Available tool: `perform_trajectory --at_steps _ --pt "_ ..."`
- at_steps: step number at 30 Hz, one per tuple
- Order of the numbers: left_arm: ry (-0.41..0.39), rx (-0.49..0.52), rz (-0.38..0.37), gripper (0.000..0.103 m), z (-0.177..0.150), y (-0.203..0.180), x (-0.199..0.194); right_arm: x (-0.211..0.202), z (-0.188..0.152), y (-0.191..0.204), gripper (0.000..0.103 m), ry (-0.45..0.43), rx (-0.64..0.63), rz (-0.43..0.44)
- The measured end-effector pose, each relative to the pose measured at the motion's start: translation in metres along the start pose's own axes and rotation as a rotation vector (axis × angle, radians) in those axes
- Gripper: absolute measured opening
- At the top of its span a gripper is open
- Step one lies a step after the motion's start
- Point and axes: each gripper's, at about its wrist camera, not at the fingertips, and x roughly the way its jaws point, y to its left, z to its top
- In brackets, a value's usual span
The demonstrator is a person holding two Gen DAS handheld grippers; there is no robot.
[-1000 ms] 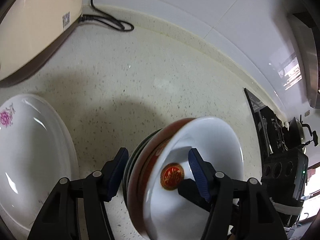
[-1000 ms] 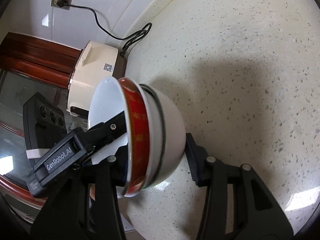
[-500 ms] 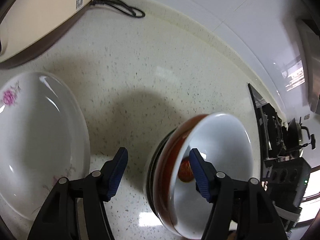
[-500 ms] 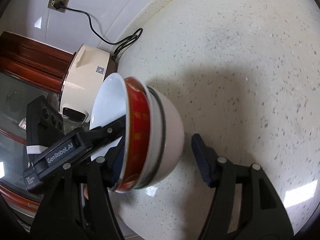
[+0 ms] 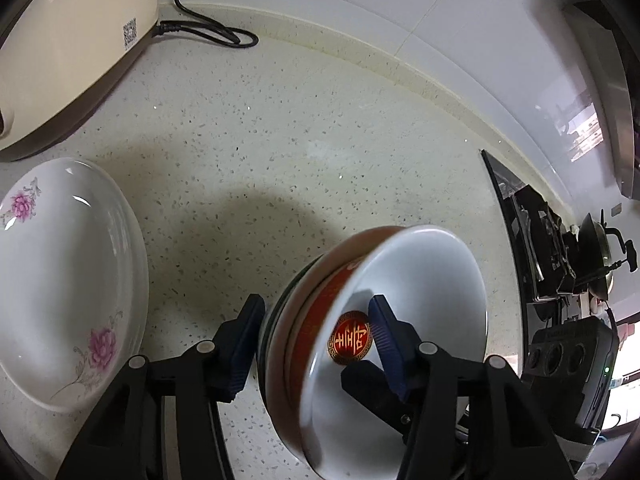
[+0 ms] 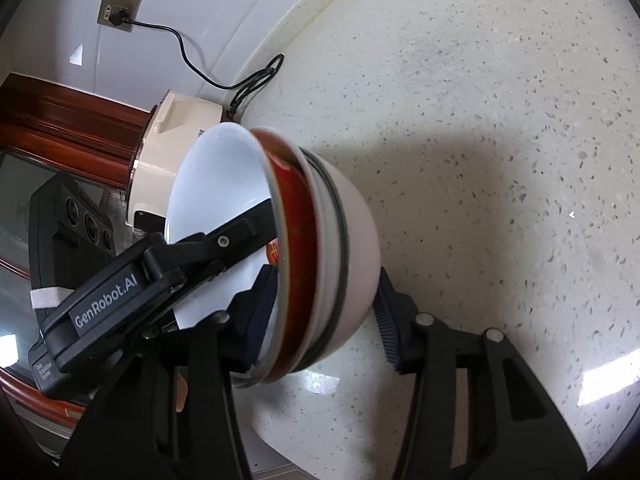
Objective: Organize plates and bowls
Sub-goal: 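Lift the bowl stack with both grippers and lower it onto the flower plates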
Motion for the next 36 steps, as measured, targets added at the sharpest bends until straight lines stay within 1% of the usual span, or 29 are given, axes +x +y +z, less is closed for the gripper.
perform_trajectory --at_steps 3,7,13,21,26,36 --pt "-0.024 0.003 -0.01 0.054 0.001 -0.004 -0.01 -0.009 0.002 0.006 0.051 -0.013 -0.008 0.008" --pt "-0.056 0.004 -0.017 0.055 0.006 0.002 -0.027 -0.015 0.007 0.022 0.051 -0.02 -0.032 0.006" --pt "-0.108 -0.037 -0.017 0.056 0.013 0.022 -0.052 -0.005 0.007 0.057 0.051 -0.008 -0.083 0.013" --pt "-0.168 -0.095 0.004 0.058 0.016 0.064 -0.088 0.026 0.001 0.107 0.051 0.029 -0.159 0.039" --pt "-0.193 -0.147 0.01 0.058 0.014 0.102 -0.102 0.05 -0.003 0.13 0.051 0.063 -0.194 0.046" --pt "-0.182 -0.247 0.017 0.059 0.015 0.16 -0.095 0.106 -0.011 0.152 0.051 0.148 -0.228 0.016"
